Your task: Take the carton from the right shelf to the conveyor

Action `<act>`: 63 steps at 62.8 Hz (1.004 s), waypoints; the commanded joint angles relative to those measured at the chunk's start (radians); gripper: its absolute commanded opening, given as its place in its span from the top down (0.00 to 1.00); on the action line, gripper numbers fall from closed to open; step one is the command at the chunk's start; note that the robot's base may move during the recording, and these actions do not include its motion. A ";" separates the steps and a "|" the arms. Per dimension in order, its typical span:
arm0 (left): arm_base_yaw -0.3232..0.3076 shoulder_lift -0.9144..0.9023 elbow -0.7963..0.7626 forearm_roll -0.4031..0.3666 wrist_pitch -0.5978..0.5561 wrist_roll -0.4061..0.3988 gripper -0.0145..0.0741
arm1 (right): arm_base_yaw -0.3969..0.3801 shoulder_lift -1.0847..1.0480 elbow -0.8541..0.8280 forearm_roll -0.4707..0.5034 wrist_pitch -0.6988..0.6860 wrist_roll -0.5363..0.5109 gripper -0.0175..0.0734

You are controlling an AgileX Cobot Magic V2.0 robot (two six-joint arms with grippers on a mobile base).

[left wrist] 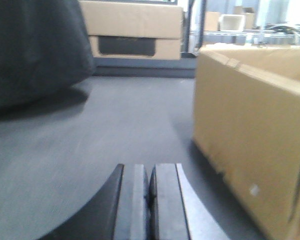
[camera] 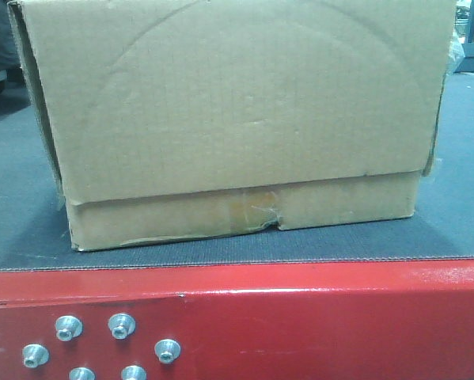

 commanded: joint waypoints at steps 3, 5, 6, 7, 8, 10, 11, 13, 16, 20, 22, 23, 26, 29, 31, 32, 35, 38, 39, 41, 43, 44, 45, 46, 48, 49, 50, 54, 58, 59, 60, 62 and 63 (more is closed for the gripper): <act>0.017 -0.012 0.063 -0.031 -0.132 0.017 0.86 | -0.006 -0.007 0.000 -0.010 -0.025 -0.005 0.88; 0.017 -0.012 0.063 -0.031 -0.073 0.017 0.86 | -0.006 -0.007 0.000 -0.010 -0.025 -0.005 0.88; 0.017 -0.012 0.063 -0.031 -0.064 0.017 0.86 | -0.006 -0.007 0.000 -0.010 -0.025 -0.005 0.88; 0.017 -0.012 0.063 -0.031 -0.062 0.017 0.86 | -0.006 -0.007 0.000 -0.010 -0.026 -0.005 0.88; 0.017 -0.012 0.063 -0.031 -0.064 0.017 0.86 | -0.006 -0.007 0.000 -0.010 -0.026 -0.005 0.88; 0.017 -0.012 0.063 -0.031 -0.057 0.017 0.86 | -0.006 -0.007 0.000 -0.010 -0.029 -0.005 0.88; 0.017 -0.012 0.063 -0.031 -0.057 0.017 0.86 | -0.006 -0.007 0.000 -0.010 -0.029 -0.005 0.88; 0.017 -0.012 0.063 -0.031 -0.060 0.017 0.86 | -0.006 -0.007 0.000 -0.010 -0.029 -0.005 0.88; 0.017 -0.012 0.063 -0.031 -0.063 0.017 0.86 | -0.006 -0.007 0.000 -0.010 -0.029 -0.005 0.88; 0.017 -0.012 0.063 -0.031 -0.068 0.017 0.86 | -0.006 -0.007 0.000 -0.010 -0.029 -0.005 0.88; 0.017 -0.012 0.063 -0.031 -0.068 0.017 0.86 | -0.004 -0.007 0.000 -0.010 -0.028 -0.005 0.88; 0.017 -0.012 0.063 -0.031 -0.068 0.017 0.86 | -0.004 -0.007 0.000 -0.010 -0.028 -0.005 0.88; 0.017 -0.012 0.063 -0.031 -0.068 0.017 0.86 | -0.004 -0.007 0.000 -0.010 -0.028 -0.005 0.88; 0.017 -0.012 0.063 -0.031 -0.068 0.017 0.86 | -0.004 -0.007 0.000 -0.010 -0.028 -0.005 0.88; 0.017 -0.012 0.063 -0.031 -0.068 0.017 0.86 | -0.004 -0.007 0.000 -0.010 -0.028 -0.005 0.88; 0.017 -0.012 0.063 -0.031 -0.068 0.017 0.86 | -0.004 -0.007 0.000 -0.010 -0.028 -0.005 0.88; 0.017 -0.012 0.063 -0.031 -0.068 0.017 0.86 | -0.004 -0.007 0.000 -0.010 -0.028 -0.005 0.88; 0.017 -0.012 0.063 -0.031 -0.068 0.017 0.86 | -0.004 -0.007 0.000 -0.010 -0.028 -0.005 0.88; 0.017 -0.012 0.063 -0.031 -0.068 0.017 0.86 | -0.004 -0.007 0.000 -0.010 -0.028 -0.005 0.88; 0.017 -0.012 0.063 -0.031 -0.068 0.017 0.86 | -0.004 -0.007 0.000 -0.010 -0.028 -0.005 0.88; 0.017 -0.012 0.063 -0.031 -0.068 0.017 0.86 | -0.004 -0.007 0.000 -0.010 -0.028 -0.005 0.88; 0.017 -0.012 0.063 -0.031 -0.068 0.017 0.86 | -0.004 -0.007 0.000 -0.010 -0.028 -0.005 0.88; 0.017 -0.012 0.063 -0.031 -0.068 0.017 0.86 | -0.004 -0.007 0.000 -0.010 -0.028 -0.005 0.88; 0.017 -0.012 0.063 -0.031 -0.068 0.017 0.86 | -0.004 -0.007 0.000 -0.010 -0.028 -0.005 0.88; 0.017 -0.012 0.063 -0.031 -0.068 0.017 0.86 | -0.004 -0.007 0.000 -0.010 -0.028 -0.005 0.88; 0.017 -0.012 0.063 -0.031 -0.068 0.017 0.86 | -0.004 -0.007 0.000 -0.010 -0.028 -0.005 0.88; 0.017 -0.012 0.063 -0.031 -0.068 0.017 0.86 | -0.004 -0.007 0.000 -0.010 -0.028 -0.005 0.88; 0.017 -0.012 0.063 -0.031 -0.068 0.017 0.86 | -0.004 -0.007 0.000 -0.010 -0.028 -0.005 0.88; 0.017 -0.012 0.063 -0.031 -0.068 0.017 0.86 | -0.004 -0.007 0.000 -0.010 -0.028 -0.005 0.88; 0.017 -0.012 0.063 -0.031 -0.068 0.017 0.86 | -0.004 -0.007 0.000 -0.010 -0.028 -0.005 0.88; 0.017 -0.012 0.063 -0.031 -0.068 0.017 0.86 | -0.004 -0.007 0.000 -0.010 -0.028 -0.005 0.88; 0.017 -0.012 0.063 -0.031 -0.068 0.017 0.86 | -0.004 -0.007 0.000 -0.010 -0.028 -0.005 0.88; 0.017 -0.012 0.063 -0.031 -0.068 0.017 0.86 | -0.004 -0.007 0.000 -0.010 -0.028 -0.005 0.88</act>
